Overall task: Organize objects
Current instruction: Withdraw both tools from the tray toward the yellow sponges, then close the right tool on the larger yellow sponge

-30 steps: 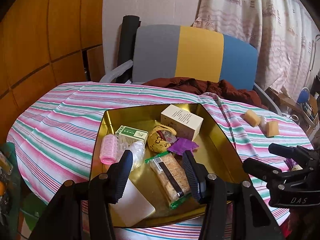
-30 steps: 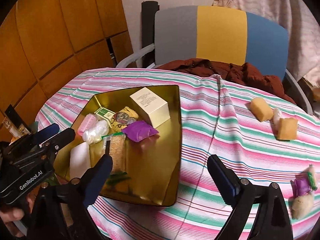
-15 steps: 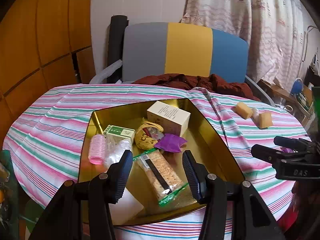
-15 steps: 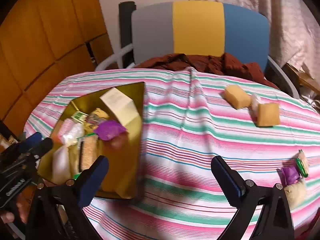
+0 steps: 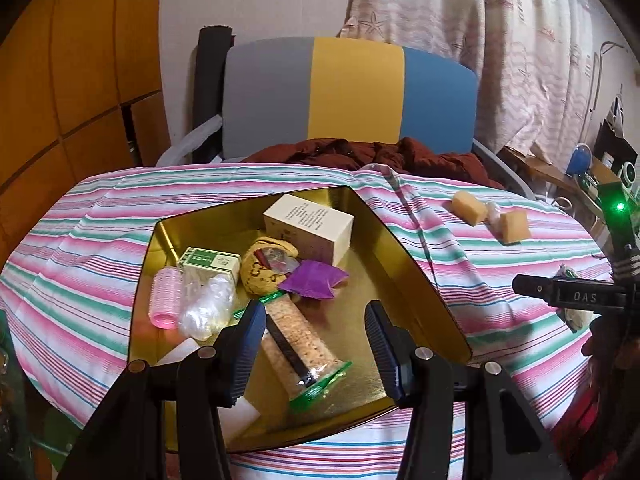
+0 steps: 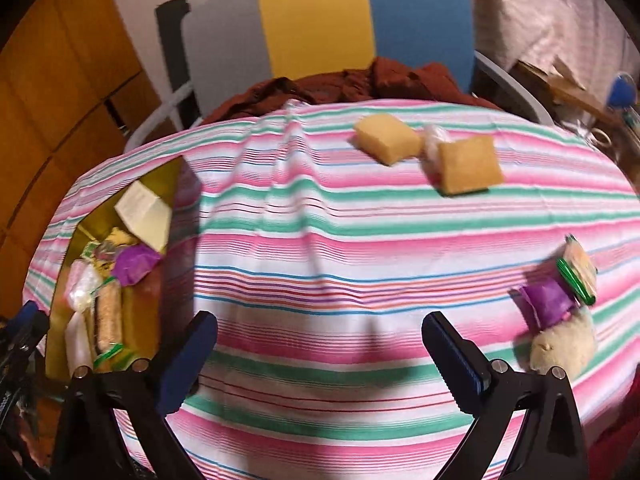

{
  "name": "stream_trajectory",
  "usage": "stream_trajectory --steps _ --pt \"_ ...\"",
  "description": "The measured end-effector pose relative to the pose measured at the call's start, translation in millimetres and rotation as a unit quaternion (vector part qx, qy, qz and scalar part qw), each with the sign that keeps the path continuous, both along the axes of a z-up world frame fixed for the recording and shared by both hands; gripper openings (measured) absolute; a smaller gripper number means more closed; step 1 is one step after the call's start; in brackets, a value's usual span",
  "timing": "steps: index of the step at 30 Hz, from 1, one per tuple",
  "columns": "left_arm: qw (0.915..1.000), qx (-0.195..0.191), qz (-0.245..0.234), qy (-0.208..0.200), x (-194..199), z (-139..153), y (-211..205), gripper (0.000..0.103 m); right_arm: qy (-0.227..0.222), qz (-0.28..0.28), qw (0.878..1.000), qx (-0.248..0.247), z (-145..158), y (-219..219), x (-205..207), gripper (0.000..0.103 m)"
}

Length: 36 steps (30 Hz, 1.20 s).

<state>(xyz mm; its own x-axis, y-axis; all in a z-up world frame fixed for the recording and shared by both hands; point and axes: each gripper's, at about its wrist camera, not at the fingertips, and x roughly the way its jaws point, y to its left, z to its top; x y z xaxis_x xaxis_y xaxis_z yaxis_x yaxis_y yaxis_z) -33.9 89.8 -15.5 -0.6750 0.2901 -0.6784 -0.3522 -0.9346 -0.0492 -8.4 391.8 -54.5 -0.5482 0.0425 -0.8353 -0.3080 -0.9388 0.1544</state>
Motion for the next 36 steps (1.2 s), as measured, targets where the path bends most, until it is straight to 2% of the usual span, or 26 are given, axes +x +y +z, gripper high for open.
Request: stream_trajectory --steps 5,15,20,25,36 --pt "0.9998 -0.005 -0.018 -0.005 -1 0 11 0.052 -0.008 -0.013 1.000 -0.009 0 25 -5 0.103" --pt "0.9988 0.001 -0.044 -0.019 -5 -5 28 0.052 0.001 -0.062 0.997 0.042 12 103 -30 0.103" --pt "0.9979 0.012 -0.056 -0.030 -11 -7 34 0.052 0.010 -0.054 0.995 0.082 10 132 -52 0.103" --pt "0.9963 0.020 -0.076 -0.035 -13 -7 45 0.052 -0.019 -0.031 0.992 0.118 -7 148 -86 0.103" --pt "0.9946 0.011 -0.087 -0.056 -24 -16 63 0.052 -0.036 -0.013 0.995 0.092 -37 166 -126 0.103"
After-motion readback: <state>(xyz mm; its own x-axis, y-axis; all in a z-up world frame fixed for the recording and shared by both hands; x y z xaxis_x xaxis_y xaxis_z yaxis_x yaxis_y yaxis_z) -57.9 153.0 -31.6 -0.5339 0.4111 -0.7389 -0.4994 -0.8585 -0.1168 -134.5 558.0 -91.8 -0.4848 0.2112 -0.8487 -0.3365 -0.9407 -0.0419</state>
